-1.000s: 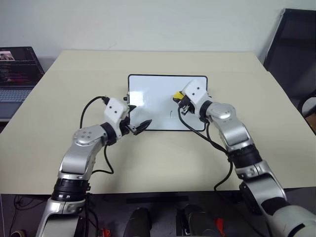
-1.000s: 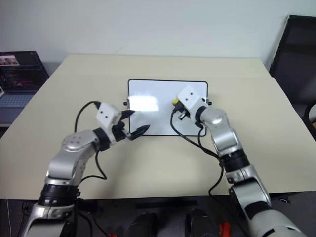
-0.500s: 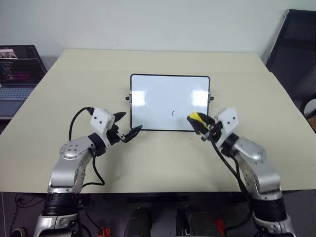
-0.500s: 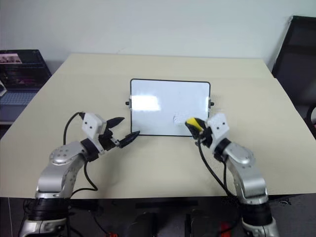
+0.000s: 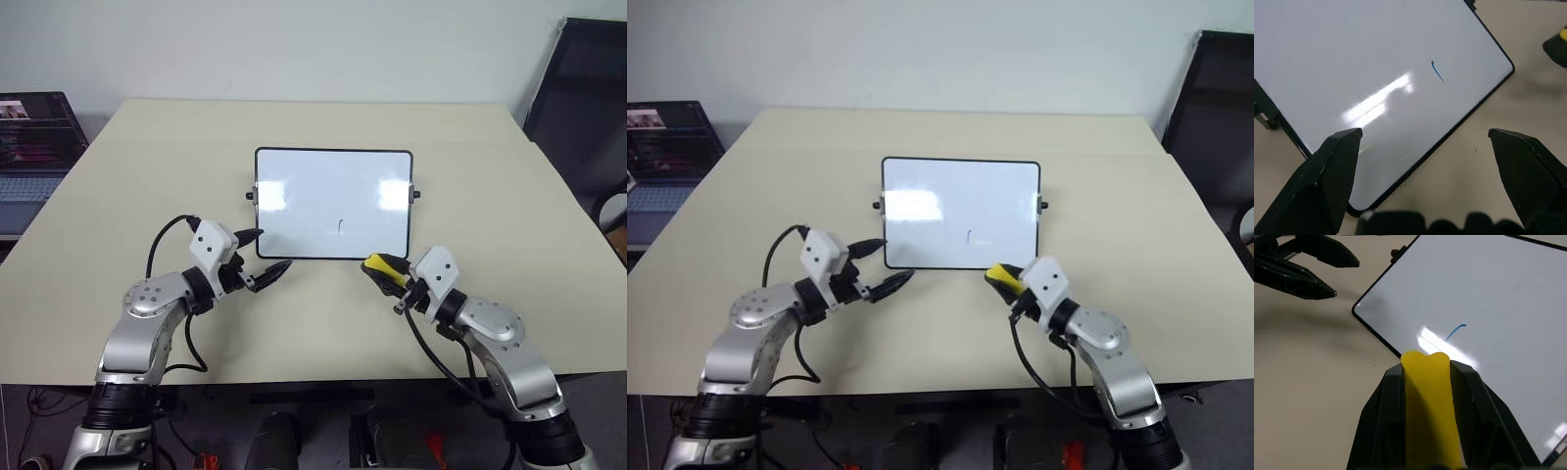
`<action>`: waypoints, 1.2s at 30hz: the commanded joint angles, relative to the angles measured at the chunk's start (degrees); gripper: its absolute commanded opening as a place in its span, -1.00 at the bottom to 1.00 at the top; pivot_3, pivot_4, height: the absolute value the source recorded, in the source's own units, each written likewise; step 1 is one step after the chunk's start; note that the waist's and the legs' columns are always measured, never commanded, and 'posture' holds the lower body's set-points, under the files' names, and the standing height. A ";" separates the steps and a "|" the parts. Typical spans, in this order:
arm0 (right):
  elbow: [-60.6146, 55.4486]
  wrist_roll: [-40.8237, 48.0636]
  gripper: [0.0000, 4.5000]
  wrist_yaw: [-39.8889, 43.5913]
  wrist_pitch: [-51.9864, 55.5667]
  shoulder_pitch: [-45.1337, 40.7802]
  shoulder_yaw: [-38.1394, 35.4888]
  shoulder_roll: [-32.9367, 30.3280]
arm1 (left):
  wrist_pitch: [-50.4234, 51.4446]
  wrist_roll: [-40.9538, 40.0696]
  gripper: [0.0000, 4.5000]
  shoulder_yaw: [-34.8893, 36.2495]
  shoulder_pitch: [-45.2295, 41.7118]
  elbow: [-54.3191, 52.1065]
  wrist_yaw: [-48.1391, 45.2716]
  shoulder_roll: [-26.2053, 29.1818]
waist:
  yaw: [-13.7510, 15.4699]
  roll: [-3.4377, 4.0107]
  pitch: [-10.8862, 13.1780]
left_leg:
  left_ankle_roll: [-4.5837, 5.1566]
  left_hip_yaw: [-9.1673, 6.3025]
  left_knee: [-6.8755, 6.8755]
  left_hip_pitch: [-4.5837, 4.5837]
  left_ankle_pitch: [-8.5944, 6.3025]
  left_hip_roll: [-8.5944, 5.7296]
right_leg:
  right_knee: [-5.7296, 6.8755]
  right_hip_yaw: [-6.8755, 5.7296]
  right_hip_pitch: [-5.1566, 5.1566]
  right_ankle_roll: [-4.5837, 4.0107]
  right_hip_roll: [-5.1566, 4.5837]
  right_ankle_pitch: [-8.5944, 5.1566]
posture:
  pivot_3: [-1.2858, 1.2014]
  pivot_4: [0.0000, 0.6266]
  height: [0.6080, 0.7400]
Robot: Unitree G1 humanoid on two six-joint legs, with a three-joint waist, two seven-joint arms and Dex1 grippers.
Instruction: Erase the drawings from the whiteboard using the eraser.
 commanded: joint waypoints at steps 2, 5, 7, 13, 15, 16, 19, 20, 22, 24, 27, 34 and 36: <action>5.64 -6.29 -0.57 -2.60 -4.70 -6.58 2.06 -0.82 | 0.79 0.65 1.00 -1.64 -2.88 -0.57 -1.16 1.08 | 0.13 0.00 0.00 | 0.00 -0.02 0.02 0.00 0.00 -0.01 | 0.01 -0.03 0.02 0.00 0.02 0.00 | 0.03 -0.52 1.00; 10.10 -8.09 -0.57 -2.83 -6.51 -10.72 2.68 -0.75 | 0.51 1.35 1.00 -2.40 -4.38 1.08 -1.43 1.06 | 0.29 0.00 0.00 | 0.00 -0.01 0.01 -0.03 0.00 -0.06 | -0.01 -0.03 0.02 0.01 0.03 0.00 | 0.03 -0.52 1.00; 13.05 -9.16 -0.57 -2.78 -6.73 -13.85 3.23 -0.33 | 0.17 1.90 1.00 -2.79 -5.47 2.41 -1.64 1.02 | 0.33 0.00 0.00 | 0.00 0.00 0.01 -0.04 0.00 -0.07 | -0.02 -0.02 0.01 0.00 0.03 0.01 | 0.03 -0.52 1.00; 23.12 -14.42 -0.57 -4.95 -8.04 -23.64 5.84 1.47 | -1.84 3.85 1.00 -4.10 -6.60 5.49 -2.83 1.12 | 0.08 0.00 0.00 | 0.00 -0.01 -0.01 -0.05 0.00 -0.05 | 0.02 -0.03 -0.01 -0.06 0.03 0.04 | 0.03 -0.52 1.00; 26.35 -15.61 -0.57 -5.35 -8.45 -26.65 6.77 2.54 | -2.11 4.05 1.00 -4.47 -6.59 5.84 -3.30 1.08 | -0.06 0.00 0.00 | 0.00 0.00 0.01 -0.04 0.00 -0.04 | 0.04 -0.02 -0.02 -0.09 0.03 0.06 | 0.03 -0.52 1.00; 27.92 -15.97 -0.57 -5.12 -8.38 -27.88 7.31 3.10 | -2.05 4.13 1.00 -4.66 -6.58 5.78 -3.48 1.05 | -0.07 0.00 0.00 | 0.00 0.00 0.00 -0.04 0.00 -0.04 | 0.06 -0.02 -0.03 -0.11 0.02 0.07 | 0.03 -0.52 1.00; 32.64 -17.56 -0.57 -5.08 -9.60 -31.04 8.80 4.49 | -1.79 4.32 1.00 -5.10 -6.59 5.38 -3.63 0.98 | -0.04 0.00 0.00 | 0.00 -0.04 -0.01 -0.05 0.00 -0.04 | 0.07 -0.06 -0.03 -0.26 0.02 0.16 | 0.03 -0.52 1.00; 33.98 -18.08 -0.57 -4.64 -9.55 -31.84 9.39 4.72 | -1.62 4.32 1.00 -5.23 -6.61 5.17 -3.61 1.00 | -0.04 0.00 0.00 | 0.01 -0.04 -0.02 -0.06 0.00 -0.05 | 0.06 -0.06 -0.03 -0.27 0.02 0.16 | 0.03 -0.52 1.00; 35.80 -18.61 -0.57 -3.96 -8.99 -32.68 9.98 5.02 | -1.40 4.30 1.00 -5.39 -6.67 4.88 -3.54 1.07 | -0.03 0.00 0.00 | 0.01 -0.04 -0.02 -0.08 0.00 -0.07 | 0.05 -0.06 -0.03 -0.28 0.01 0.17 | 0.03 -0.52 1.00; 36.90 -19.20 -0.57 -2.37 -8.05 -32.44 10.80 4.33 | -0.97 4.18 1.00 -5.34 -6.63 4.26 -3.42 1.19 | 0.06 0.00 0.00 | 0.01 -0.04 -0.01 -0.09 0.00 -0.09 | 0.05 -0.07 -0.03 -0.28 -0.01 0.17 | 0.03 -0.52 1.00; 36.45 -19.78 -0.57 0.28 -6.84 -31.04 11.78 2.93 | -0.44 4.09 1.00 -5.25 -6.53 3.55 -3.26 1.31 | 0.07 0.00 0.00 | 0.01 -0.05 0.00 -0.07 0.00 -0.08 | 0.07 -0.08 -0.02 -0.27 -0.01 0.17 | 0.03 -0.52 1.00; 33.13 -21.62 -0.57 3.90 -6.96 -28.94 14.21 0.26 | 1.09 3.77 1.00 -5.35 -5.92 1.40 -2.81 1.10 | 0.10 -0.01 -0.01 | 0.01 -0.04 0.08 0.00 0.00 -0.08 | 0.18 -0.06 0.02 -0.15 0.00 0.10 | 0.03 -0.52 1.00; 35.29 -22.42 -0.57 -1.32 -8.18 -31.07 12.16 1.88 | 1.41 3.77 1.00 -5.56 -5.89 1.02 -2.80 0.92 | -0.10 -0.01 -0.01 | 0.01 -0.02 0.10 0.05 0.01 -0.04 | 0.24 -0.03 0.02 -0.05 0.00 0.04 | 0.03 -0.52 1.00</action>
